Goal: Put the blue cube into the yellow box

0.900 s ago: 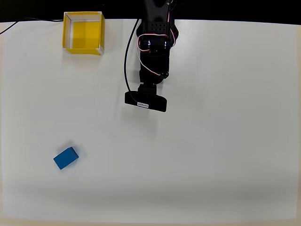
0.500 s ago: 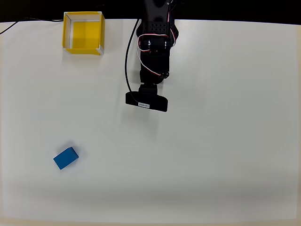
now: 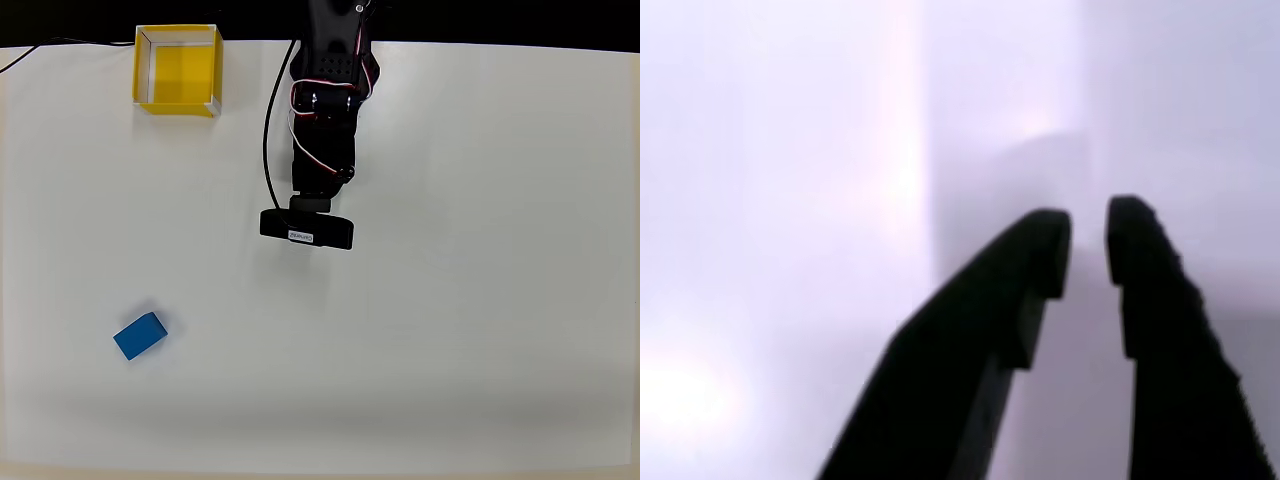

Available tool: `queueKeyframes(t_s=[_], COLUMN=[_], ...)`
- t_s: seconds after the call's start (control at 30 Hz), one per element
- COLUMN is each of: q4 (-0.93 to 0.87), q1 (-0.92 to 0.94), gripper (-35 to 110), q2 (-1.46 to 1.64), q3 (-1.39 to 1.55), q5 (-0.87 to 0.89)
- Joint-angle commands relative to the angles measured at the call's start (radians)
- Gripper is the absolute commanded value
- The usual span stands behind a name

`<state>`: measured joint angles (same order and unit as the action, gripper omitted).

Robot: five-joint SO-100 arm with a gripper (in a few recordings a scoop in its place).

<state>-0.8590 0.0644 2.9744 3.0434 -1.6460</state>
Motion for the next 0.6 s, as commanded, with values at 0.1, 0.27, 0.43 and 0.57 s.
queueKeyframes(t_s=[0.1,0.27,0.43,0.57], q4=[0.313,0.469,0.489,0.505], q1=[0.092,0.189,0.281,0.354], gripper=[24,37,43,44], q2=[-0.495,-0.819,-1.085,-1.282], q3=[-0.489,-0.746,-0.948,-1.103], q5=[0.067,0.140,0.152,0.181])
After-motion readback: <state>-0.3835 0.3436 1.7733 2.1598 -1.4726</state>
